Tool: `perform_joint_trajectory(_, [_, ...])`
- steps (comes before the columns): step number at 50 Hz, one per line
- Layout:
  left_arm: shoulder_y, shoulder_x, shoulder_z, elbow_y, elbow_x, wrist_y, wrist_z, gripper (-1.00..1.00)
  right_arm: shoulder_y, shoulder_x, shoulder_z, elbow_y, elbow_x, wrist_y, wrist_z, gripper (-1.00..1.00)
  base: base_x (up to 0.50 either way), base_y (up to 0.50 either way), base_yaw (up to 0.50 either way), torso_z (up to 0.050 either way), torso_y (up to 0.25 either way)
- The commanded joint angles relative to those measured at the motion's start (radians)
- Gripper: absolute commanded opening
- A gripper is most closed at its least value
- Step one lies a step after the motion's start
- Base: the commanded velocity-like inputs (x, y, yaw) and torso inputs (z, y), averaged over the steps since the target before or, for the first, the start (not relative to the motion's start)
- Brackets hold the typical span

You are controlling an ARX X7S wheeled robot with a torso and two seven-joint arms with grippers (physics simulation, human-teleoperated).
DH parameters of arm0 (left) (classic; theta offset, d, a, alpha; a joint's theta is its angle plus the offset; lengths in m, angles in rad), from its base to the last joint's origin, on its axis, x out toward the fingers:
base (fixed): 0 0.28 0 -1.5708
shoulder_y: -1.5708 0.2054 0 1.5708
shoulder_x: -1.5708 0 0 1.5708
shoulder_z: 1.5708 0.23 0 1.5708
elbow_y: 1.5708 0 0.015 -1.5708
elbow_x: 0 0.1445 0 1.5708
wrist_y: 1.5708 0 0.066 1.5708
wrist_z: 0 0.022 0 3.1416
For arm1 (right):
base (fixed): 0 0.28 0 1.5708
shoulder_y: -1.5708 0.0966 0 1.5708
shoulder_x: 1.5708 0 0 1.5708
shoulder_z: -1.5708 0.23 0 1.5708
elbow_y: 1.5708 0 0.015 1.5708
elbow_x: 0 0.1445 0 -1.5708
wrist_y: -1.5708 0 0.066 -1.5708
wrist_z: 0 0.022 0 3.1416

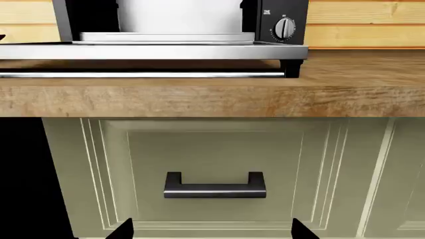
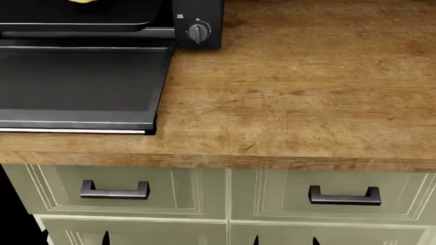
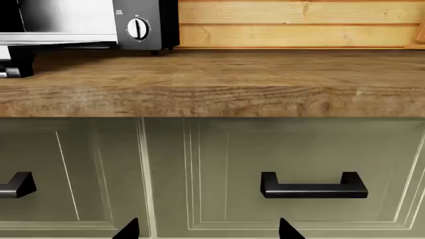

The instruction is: Pick the bread from the tray and place it on the plate on the counter.

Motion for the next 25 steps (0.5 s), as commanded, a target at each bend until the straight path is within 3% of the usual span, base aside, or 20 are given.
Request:
perform_joint_trajectory(1, [-0.004, -0.064, 0.077, -0.006, -0.065, 0.007, -0.076, 1.00, 0.003, 0.024, -0.031, 0.004, 0.024, -0.002, 0.031, 1.00, 0.00, 0.00, 0.00, 0.000, 0.000])
perform_joint_trajectory(20, [-0.007, -0.086, 0.100, -0.009, -0.074, -0.016, -0.118, 1.00, -0.002, 0.067, -0.082, -0.007, 0.057, 0.008, 0.074, 1.00, 0.00, 0.00, 0.00, 0.000, 0.000])
perform_joint_trajectory(22, [0.009, -0.103, 0.120, 0.012, -0.103, 0.008, -0.069, 1.00, -0.001, 0.071, -0.097, -0.001, 0.034, 0.003, 0.085, 1.00, 0.00, 0.00, 0.00, 0.000, 0.000])
perform_joint_trajectory(25, [0.021, -0.110, 0.127, 0.037, -0.100, 0.000, -0.074, 1.00, -0.007, 0.074, -0.107, -0.022, 0.041, 0.012, 0.084, 1.00, 0.00, 0.00, 0.00, 0.050, 0.000])
